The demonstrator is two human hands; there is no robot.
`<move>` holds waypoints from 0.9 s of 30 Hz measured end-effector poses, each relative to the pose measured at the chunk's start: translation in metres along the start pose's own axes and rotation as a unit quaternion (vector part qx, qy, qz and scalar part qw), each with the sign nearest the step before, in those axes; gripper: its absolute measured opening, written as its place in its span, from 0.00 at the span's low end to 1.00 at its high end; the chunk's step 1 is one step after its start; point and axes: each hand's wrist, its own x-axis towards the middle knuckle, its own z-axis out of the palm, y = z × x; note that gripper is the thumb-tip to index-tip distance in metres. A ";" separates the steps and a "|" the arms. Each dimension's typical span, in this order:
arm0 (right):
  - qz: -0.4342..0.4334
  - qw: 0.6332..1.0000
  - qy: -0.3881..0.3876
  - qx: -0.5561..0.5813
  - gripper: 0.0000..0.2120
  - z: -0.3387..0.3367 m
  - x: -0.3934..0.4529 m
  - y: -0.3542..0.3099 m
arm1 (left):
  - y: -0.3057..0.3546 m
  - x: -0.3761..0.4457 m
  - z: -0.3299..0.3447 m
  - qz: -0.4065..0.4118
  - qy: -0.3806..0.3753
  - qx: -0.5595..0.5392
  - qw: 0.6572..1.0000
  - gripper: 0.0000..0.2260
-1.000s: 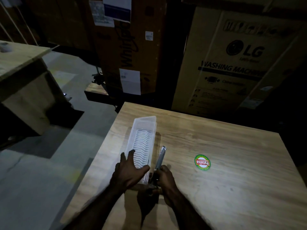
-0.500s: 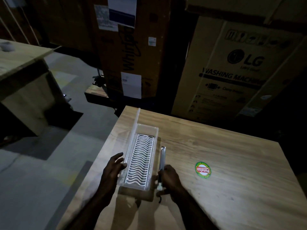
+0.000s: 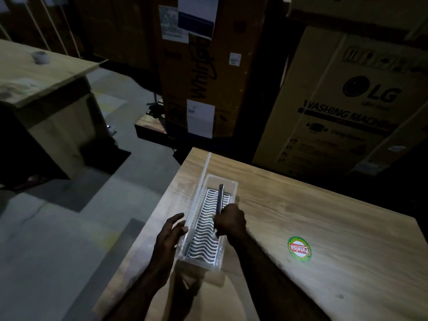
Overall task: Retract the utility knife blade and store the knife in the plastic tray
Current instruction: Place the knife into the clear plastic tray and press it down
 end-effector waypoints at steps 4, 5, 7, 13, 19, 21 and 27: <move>-0.004 0.999 0.009 -0.053 0.11 0.014 -0.004 -0.005 | -0.002 0.003 -0.001 0.002 0.008 -0.021 1.000 0.19; -0.008 0.998 0.018 -0.065 0.12 0.018 -0.003 -0.004 | -0.003 0.004 -0.001 0.002 0.010 -0.023 1.000 0.19; -0.023 0.995 0.030 -0.091 0.19 0.026 -0.003 -0.004 | -0.003 0.005 -0.002 -0.006 0.011 -0.023 1.000 0.21; -0.073 0.989 0.051 -0.117 0.34 0.051 -0.005 0.006 | -0.005 0.009 -0.003 -0.013 0.005 -0.024 1.000 0.24; -0.098 0.971 0.155 -0.154 0.10 0.065 0.001 0.001 | -0.005 0.010 -0.005 -0.016 0.008 -0.025 1.000 0.23; -0.100 0.971 0.158 -0.150 0.11 0.069 0.004 0.000 | -0.005 0.011 -0.005 -0.012 0.008 -0.025 1.000 0.22; -0.095 0.953 0.119 -0.261 0.11 0.093 0.017 0.007 | -0.001 0.011 -0.003 -0.005 0.003 -0.027 1.000 0.20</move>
